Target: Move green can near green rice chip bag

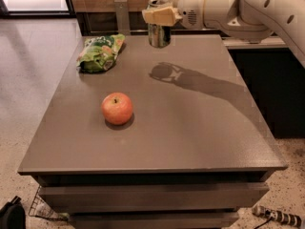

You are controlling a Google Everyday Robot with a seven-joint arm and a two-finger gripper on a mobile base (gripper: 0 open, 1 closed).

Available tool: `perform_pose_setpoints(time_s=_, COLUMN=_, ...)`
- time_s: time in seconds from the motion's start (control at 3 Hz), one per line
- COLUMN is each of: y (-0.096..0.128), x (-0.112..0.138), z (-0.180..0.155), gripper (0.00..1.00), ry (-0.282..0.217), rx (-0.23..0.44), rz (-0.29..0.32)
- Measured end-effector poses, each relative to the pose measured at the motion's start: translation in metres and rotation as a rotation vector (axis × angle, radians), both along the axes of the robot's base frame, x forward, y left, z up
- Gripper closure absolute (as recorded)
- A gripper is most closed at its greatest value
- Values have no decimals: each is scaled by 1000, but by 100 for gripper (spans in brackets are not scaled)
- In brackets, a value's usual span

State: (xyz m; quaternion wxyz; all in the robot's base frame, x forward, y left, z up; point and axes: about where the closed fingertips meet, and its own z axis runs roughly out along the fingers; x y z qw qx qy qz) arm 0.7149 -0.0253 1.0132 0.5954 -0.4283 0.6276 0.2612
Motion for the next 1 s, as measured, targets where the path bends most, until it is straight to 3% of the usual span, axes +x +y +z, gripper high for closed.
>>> perform_pose_setpoints(time_s=0.33, y=36, x=24, z=-36, gripper=100, ry=-78, rx=-27, rz=15)
perform_pose_setpoints(time_s=1.0, y=63, x=44, z=-69, gripper=100, ry=-161, rx=-14, rz=48)
